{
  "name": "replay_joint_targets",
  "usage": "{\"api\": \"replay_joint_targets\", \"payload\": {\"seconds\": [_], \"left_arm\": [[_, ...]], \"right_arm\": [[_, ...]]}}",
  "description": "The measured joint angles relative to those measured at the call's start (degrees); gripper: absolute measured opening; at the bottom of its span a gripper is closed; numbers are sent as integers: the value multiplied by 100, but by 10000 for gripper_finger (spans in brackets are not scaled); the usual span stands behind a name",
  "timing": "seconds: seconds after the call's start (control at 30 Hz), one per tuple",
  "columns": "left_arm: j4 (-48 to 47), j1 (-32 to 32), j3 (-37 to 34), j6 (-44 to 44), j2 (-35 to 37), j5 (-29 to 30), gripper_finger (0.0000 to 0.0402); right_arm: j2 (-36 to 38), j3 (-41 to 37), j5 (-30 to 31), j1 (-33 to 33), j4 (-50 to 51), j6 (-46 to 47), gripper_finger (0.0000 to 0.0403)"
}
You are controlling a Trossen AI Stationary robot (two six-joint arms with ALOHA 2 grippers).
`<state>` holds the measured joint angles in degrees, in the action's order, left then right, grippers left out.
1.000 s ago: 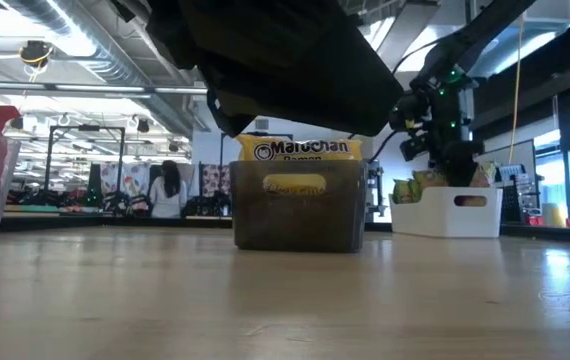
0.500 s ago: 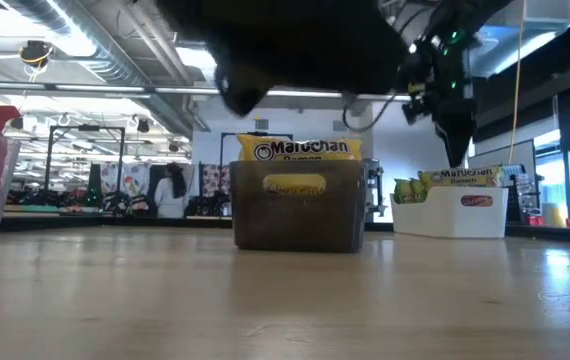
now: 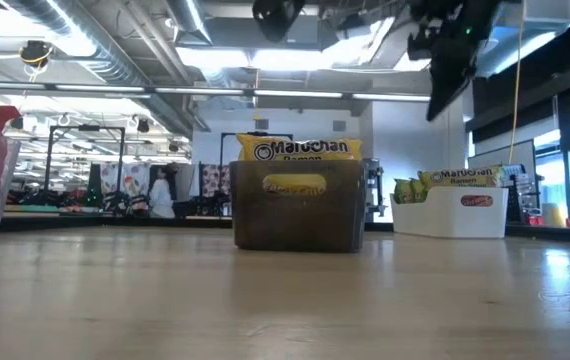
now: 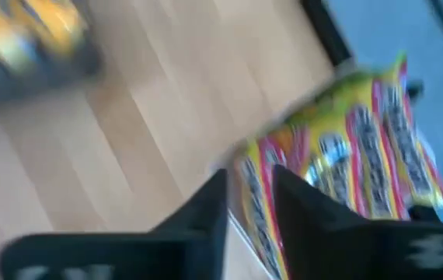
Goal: Sort Maruchan noodles
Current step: Return to Home Position
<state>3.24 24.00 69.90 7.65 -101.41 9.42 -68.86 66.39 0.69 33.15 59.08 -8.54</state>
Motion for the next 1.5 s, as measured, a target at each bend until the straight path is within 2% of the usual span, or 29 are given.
{"api": "replay_joint_targets", "payload": {"seconds": [0.1, 0.17, 0.33, 0.6, 0.83, 1.0, 1.2, 1.37, 1.5], "left_arm": [[26, -255, -313, -77, 352, -152, 5], [53, -432, -640, -77, 648, -152, 2], [795, -819, -1696, -61, 1511, -166, 4], [2035, -1481, -3535, 79, 3042, -105, 3], [2381, -1951, -4641, 259, 4376, -40, 3], [2393, -2078, -5250, 342, 5222, 223, 1], [2393, -2112, -5861, 422, 6247, 359, 3], [2384, -2111, -6309, 527, 6983, 224, 3], [2369, -2111, -6635, 540, 7561, -56, 4]], "right_arm": [[486, -330, -197, -252, -623, 201, 17], [798, -575, -272, -403, -994, 263, 6], [1537, -1337, -576, -678, -1874, 595, 22], [2687, -2570, -1087, -1004, -3366, 1164, 2], [3534, -3741, -1173, -1475, -5127, 1585, 5], [3858, -4540, -1143, -1779, -6343, 1763, 5], [4000, -5066, -1125, -2059, -7470, 1908, 5], [4049, -5276, -1086, -2236, -7798, 1915, 5], [4074, -5400, -1444, -2273, -7906, 1918, 5]]}}
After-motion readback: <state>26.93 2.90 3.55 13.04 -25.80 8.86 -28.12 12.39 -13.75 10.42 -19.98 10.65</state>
